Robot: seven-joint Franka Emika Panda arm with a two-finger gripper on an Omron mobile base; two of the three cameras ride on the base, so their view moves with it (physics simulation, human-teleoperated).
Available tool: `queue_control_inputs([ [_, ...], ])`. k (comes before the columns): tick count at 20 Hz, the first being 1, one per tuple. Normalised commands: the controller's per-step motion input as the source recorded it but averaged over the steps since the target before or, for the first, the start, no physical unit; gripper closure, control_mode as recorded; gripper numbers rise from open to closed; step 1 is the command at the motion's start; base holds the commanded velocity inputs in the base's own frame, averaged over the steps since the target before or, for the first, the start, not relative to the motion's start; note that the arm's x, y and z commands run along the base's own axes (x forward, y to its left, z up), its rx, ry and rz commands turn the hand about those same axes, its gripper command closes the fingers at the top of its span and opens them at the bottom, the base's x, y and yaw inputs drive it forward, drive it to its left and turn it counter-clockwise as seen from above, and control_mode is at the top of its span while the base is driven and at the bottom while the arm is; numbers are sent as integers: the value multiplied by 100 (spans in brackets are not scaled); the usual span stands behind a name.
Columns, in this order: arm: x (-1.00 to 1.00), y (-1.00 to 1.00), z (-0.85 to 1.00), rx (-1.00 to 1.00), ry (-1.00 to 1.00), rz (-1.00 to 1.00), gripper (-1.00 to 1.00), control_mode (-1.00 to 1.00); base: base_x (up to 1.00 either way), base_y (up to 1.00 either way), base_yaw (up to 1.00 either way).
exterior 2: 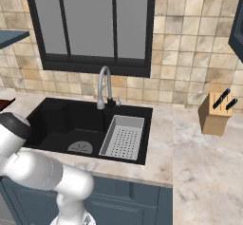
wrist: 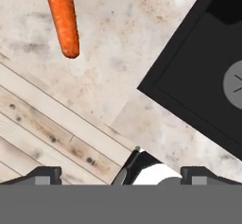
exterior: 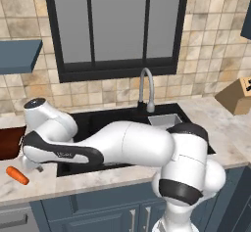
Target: Pick up all produce items and place them in the sink. Turn on the sink faucet to wash them. Then turn the sink off and put them in the tray.
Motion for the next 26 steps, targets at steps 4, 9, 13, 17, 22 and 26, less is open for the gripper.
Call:
queue_control_inputs([
  [4,0,59,-32,0,0,1,-100,-100,0,0,0],
  [9,0,55,-28,0,0,0,-100,-100,0,0,0],
  [13,12,45,-23,0,3,0,-100,-100,0,0,0],
  [17,26,34,-20,0,6,0,-100,-100,0,0,0],
  [22,25,32,-30,-1,5,0,-100,-100,0,0,0],
  [26,33,21,-32,0,1,0,-100,-100,0,0,0],
])
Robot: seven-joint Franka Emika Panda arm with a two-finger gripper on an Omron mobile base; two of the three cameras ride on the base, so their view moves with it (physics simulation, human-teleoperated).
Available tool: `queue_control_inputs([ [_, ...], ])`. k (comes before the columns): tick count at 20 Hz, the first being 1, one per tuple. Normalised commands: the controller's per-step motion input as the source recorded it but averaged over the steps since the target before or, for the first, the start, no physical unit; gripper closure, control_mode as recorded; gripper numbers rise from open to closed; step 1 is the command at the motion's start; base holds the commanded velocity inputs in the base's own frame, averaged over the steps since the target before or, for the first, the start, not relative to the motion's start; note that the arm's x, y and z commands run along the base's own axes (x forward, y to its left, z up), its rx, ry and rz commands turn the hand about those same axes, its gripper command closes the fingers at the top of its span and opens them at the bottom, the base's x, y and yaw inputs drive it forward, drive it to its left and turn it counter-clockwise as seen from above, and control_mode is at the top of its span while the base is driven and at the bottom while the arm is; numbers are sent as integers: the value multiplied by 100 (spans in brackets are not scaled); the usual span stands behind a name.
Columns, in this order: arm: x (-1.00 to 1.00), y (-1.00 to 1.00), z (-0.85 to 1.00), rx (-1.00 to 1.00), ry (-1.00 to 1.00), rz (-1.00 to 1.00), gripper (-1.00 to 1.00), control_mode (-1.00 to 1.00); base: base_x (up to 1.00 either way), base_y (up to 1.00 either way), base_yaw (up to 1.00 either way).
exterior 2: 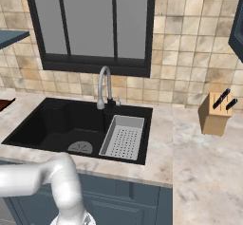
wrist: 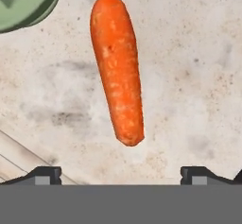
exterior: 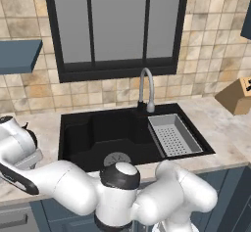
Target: Pick up all produce items and place them in the sink. Turn on the sink faucet to wash them. Then turn the sink off and put them in the tray.
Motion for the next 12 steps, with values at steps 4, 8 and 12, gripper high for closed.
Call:
queue_control_inputs([
  [4,28,14,-25,0,0,0,-100,-100,0,0,0],
  [8,18,27,-33,-2,0,0,-100,-100,0,0,0],
  [12,14,27,-22,-1,1,0,-100,-100,0,0,0],
])
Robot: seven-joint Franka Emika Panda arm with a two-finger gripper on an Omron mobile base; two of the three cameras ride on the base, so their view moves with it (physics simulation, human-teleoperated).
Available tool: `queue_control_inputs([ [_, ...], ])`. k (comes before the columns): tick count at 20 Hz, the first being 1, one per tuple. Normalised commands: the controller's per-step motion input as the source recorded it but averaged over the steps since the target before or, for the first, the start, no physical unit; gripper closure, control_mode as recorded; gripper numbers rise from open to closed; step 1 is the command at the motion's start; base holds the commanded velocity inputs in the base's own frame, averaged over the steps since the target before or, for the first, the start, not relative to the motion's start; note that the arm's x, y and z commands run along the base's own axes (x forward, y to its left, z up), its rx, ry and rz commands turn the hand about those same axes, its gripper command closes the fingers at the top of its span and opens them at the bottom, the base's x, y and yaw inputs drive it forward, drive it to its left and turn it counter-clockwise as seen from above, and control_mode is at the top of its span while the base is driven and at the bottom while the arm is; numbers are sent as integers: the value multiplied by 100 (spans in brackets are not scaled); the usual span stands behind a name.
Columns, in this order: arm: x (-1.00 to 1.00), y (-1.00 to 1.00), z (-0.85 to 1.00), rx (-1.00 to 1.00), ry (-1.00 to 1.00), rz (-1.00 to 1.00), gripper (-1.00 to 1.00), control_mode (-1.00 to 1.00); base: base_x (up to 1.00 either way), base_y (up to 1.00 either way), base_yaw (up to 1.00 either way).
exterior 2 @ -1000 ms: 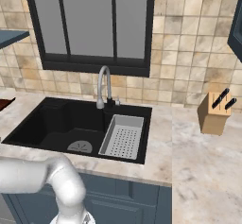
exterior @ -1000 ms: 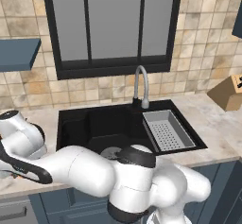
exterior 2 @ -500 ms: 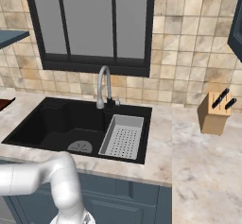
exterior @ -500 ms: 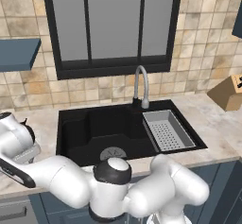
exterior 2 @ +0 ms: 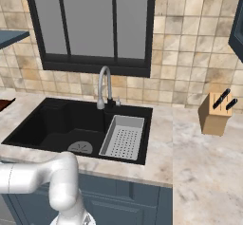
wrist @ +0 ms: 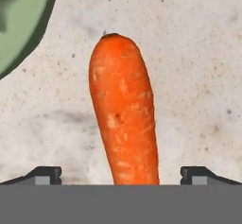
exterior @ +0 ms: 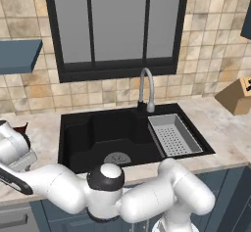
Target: Pick up all produce items and place them in the sink. Turn on the sink faucet to wash them. Then turn the sink off and put them in the tray.
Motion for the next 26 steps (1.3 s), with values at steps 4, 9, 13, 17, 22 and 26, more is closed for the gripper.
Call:
queue_control_inputs([
  [4,16,6,-18,0,0,0,-100,-100,0,0,0],
  [9,13,0,-21,0,0,1,100,-100,0,0,0],
  [13,1,1,-18,0,0,1,100,-100,0,0,0],
  [17,-6,-24,-10,2,1,0,100,-100,0,0,0],
  [22,-21,-68,13,9,0,-4,100,-100,0,0,0],
  [26,-30,-86,25,15,-1,-9,100,-100,0,0,0],
])
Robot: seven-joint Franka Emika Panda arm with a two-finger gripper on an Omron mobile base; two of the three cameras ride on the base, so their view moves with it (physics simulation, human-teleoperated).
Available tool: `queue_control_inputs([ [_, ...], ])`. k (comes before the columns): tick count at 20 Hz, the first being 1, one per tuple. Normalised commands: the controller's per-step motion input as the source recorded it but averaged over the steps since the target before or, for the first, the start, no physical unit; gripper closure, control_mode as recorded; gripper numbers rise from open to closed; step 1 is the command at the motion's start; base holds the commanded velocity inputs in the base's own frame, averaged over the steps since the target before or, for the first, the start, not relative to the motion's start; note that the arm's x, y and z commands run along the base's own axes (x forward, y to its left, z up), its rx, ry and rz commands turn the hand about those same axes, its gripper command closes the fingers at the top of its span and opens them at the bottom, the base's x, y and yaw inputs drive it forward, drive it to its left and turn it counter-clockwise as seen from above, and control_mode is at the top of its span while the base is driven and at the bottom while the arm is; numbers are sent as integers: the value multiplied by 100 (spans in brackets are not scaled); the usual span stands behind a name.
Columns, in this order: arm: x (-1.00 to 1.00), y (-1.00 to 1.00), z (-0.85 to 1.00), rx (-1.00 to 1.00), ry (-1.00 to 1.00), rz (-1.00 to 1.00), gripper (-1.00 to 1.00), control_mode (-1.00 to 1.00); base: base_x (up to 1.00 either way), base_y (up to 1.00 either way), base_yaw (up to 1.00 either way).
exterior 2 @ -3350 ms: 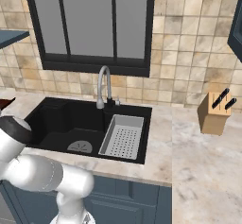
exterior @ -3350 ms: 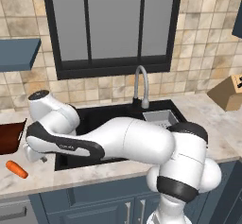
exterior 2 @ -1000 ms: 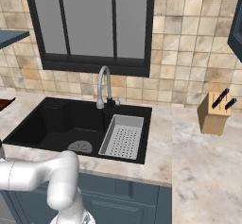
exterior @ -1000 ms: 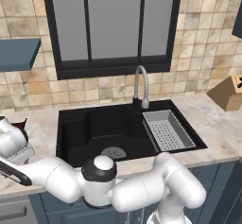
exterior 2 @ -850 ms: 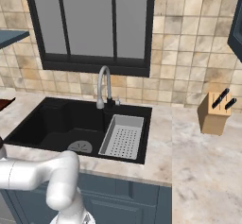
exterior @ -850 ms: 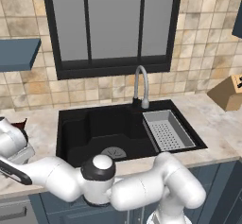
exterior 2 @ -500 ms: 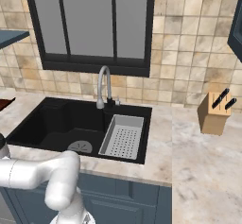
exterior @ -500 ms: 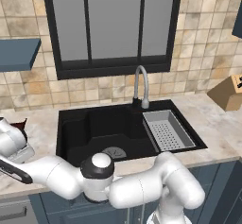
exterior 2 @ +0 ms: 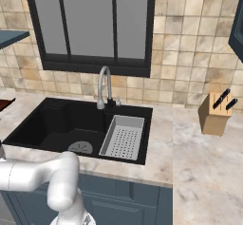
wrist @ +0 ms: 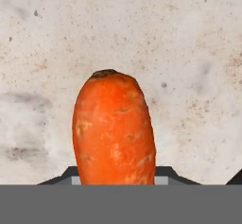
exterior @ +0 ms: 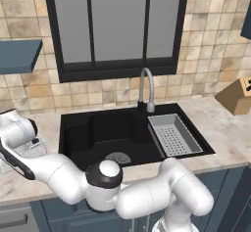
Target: Pick up all produce items and place them in the sink. Turn on the sink faucet to wash them. Then turn the sink off and put them in the tray.
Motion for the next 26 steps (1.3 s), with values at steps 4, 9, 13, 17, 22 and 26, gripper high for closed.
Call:
queue_control_inputs([
  [4,-10,-90,40,14,-5,-5,100,-100,0,0,0],
  [9,0,-86,36,10,-8,-2,100,-100,0,0,0],
  [13,0,-77,27,7,-13,-2,100,-100,0,0,0],
  [17,0,-76,35,6,-11,-3,100,-100,0,0,0],
  [22,2,-78,32,6,-2,-7,100,-100,0,0,0],
  [26,18,-75,10,6,0,-10,100,-100,0,0,0],
])
